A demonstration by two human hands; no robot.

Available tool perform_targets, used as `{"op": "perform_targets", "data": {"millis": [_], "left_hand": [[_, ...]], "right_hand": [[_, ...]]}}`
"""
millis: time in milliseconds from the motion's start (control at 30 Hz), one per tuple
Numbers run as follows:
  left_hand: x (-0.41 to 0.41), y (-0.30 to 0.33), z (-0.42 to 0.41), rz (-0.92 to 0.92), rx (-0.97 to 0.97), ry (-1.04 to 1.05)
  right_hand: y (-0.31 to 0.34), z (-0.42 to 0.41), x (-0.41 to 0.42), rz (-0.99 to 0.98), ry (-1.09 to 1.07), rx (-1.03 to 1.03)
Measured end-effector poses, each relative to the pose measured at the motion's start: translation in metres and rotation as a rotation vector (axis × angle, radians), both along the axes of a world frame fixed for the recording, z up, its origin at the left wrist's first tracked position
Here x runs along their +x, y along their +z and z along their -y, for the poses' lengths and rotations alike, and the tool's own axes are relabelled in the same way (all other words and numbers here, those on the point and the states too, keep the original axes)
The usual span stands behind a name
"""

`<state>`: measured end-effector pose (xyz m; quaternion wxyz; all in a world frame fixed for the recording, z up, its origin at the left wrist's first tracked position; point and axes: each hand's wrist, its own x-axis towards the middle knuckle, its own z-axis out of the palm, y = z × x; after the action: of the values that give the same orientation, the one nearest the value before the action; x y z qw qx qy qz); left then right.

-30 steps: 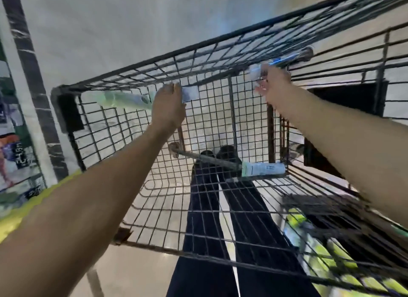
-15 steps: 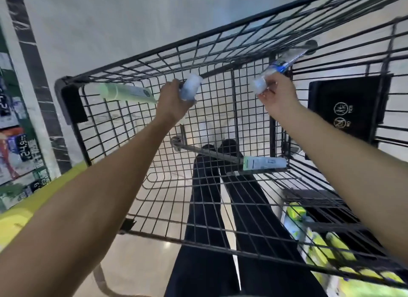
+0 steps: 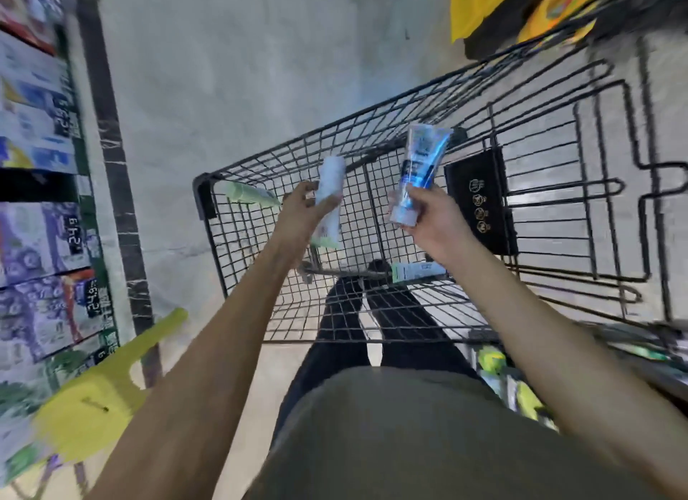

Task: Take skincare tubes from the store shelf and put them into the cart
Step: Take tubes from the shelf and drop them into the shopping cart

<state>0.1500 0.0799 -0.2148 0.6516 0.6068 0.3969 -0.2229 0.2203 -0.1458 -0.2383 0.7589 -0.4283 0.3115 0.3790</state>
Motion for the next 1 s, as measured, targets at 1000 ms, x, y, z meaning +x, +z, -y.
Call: {"op": "perform_targets", "data": {"millis": [1000], "left_hand": [[-0.149, 0.221, 0.092, 0.436, -0.187, -0.395]], "right_hand": [[0.222, 0.094, -0.332, 0.491, -0.755, -0.170]]}}
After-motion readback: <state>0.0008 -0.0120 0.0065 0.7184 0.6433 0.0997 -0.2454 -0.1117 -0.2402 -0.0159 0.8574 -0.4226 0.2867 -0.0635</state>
